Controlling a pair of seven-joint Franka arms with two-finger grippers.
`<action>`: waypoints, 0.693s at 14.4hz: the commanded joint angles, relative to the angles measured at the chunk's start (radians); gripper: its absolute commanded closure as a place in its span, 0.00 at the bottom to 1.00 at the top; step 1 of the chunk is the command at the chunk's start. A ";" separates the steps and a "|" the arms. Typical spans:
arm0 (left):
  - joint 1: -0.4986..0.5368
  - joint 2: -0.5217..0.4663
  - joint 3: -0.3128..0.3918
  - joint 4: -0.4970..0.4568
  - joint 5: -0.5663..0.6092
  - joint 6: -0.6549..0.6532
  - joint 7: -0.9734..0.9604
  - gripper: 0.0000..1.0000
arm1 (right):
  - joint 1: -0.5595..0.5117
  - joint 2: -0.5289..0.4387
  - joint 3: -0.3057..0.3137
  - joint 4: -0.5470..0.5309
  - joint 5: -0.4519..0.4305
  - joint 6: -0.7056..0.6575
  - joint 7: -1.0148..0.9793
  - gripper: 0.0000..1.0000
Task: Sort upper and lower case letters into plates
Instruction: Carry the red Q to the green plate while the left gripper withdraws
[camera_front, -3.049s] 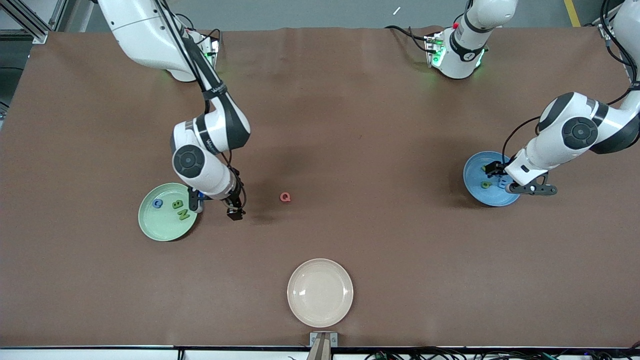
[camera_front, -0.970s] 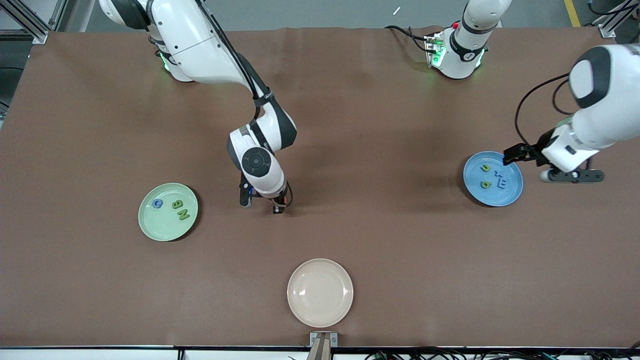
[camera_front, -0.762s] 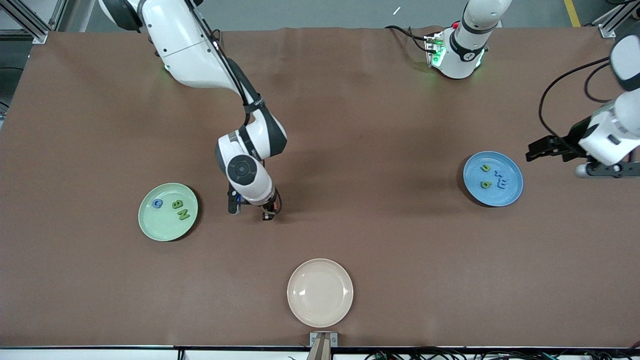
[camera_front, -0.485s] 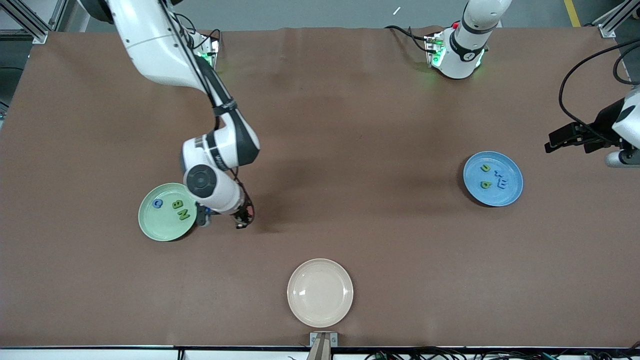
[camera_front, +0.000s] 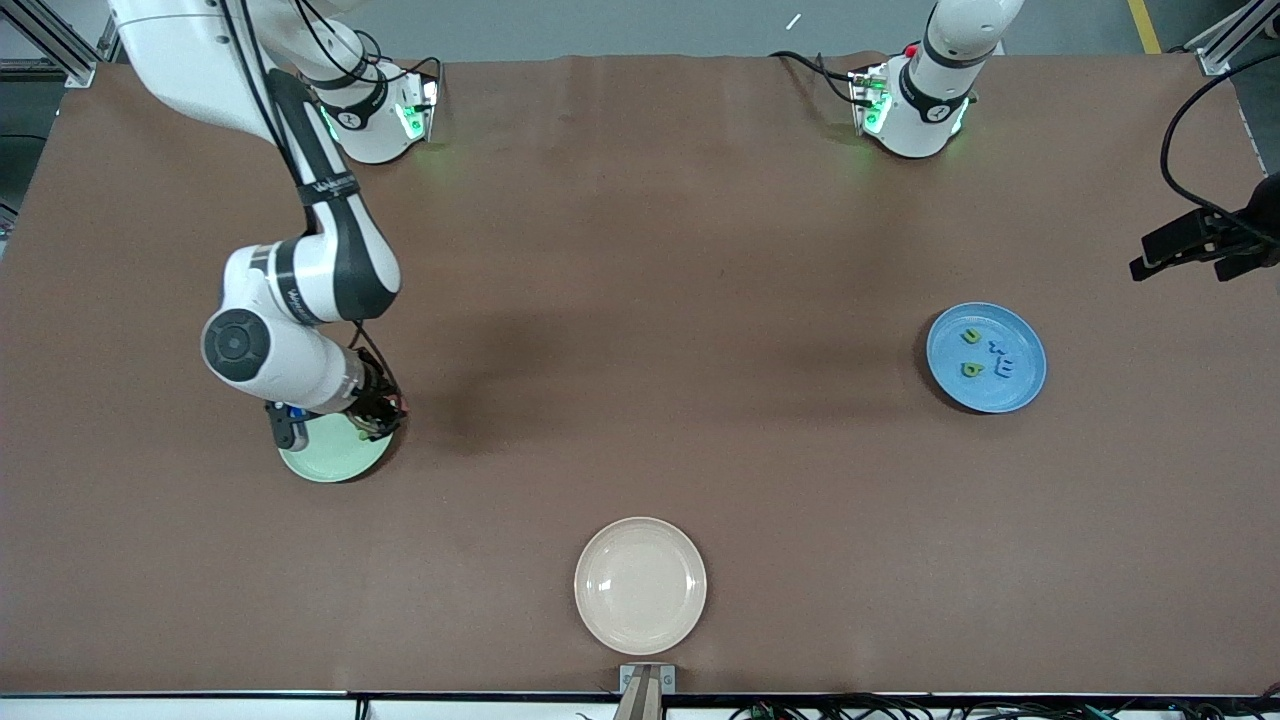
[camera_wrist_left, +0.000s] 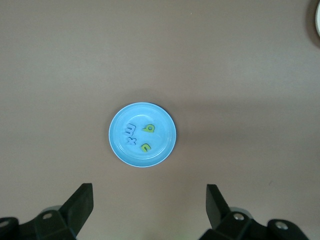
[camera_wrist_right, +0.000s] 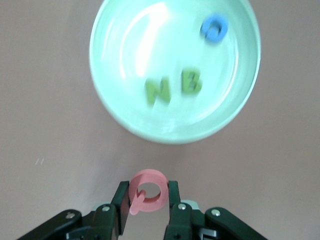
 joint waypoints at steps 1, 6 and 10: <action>-0.004 -0.009 0.003 0.024 -0.019 -0.024 0.002 0.01 | -0.084 -0.028 0.017 -0.105 -0.037 0.113 -0.099 1.00; -0.358 -0.015 0.343 0.036 -0.017 -0.050 -0.011 0.01 | -0.196 0.013 0.018 -0.109 -0.037 0.188 -0.289 0.99; -0.816 -0.037 0.787 0.028 -0.017 -0.070 -0.018 0.01 | -0.200 0.082 0.018 -0.091 -0.036 0.282 -0.289 0.98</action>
